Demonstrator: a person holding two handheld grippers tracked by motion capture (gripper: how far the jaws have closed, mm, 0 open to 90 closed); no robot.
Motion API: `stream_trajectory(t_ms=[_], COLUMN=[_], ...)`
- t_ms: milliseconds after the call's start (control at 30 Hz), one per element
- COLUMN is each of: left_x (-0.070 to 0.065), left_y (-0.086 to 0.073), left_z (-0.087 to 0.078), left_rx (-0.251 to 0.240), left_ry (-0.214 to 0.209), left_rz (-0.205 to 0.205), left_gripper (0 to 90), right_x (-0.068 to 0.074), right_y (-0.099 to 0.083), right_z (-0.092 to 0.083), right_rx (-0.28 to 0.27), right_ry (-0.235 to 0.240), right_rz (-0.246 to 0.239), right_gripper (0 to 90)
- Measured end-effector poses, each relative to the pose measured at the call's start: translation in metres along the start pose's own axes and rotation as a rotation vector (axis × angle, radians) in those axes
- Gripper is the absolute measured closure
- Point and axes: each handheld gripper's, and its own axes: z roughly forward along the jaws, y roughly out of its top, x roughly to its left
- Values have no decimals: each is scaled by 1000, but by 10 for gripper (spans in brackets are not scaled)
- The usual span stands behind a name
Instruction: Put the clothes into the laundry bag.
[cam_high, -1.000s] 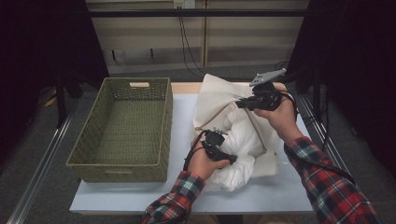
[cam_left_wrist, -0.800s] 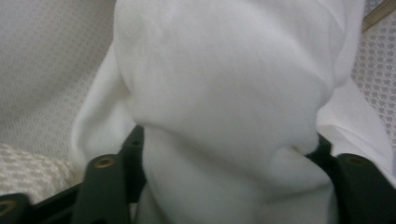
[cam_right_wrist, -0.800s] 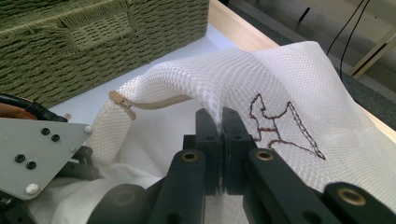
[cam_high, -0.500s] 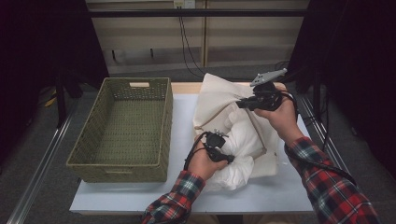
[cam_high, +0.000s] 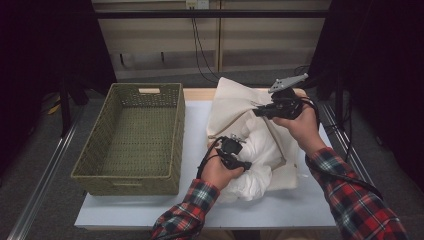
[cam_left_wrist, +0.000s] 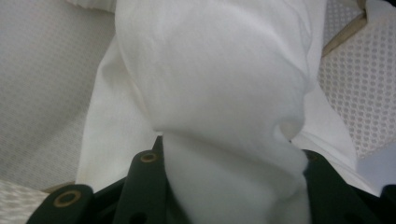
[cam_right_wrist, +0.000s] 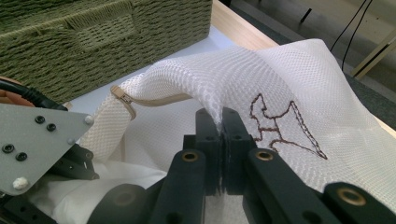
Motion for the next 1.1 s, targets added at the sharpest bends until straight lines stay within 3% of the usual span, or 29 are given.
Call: stream_trajectory(t_ms=[33,100,200,233,633,733,900,1033,1100], left_x=[-3,-1,-1,1,-1,-1,-3,-7,-7], left_y=[2,7,14,17,36,41,47,47,46], left_z=[0,-2,-3,-5,-4,-3,2,11,15], left_rx=[-25,-6,-28,-18,-62,-91,-89,-95,-92], left_ry=[7,14,21,27,59,52,54,20,23], left_rz=[-30,1,-11,8,28,27,60,82,91], left_gripper=[630,633,636,636,637,637,635,630,623], right_x=[0,-1,-1,-1,-2,-2,-2,-1,-1], right_y=[0,0,0,-1,-2,-1,-1,-1,0], right_z=[-1,-2,-2,-2,0,-1,-1,-1,-1], right_rx=[-5,-5,-10,-10,-29,-33,-39,-36,-34], right_ry=[1,1,6,6,20,21,30,33,30], right_rz=[2,5,2,2,12,15,16,13,11], right_gripper=[885,885,885,885,885,885,885,885,885])
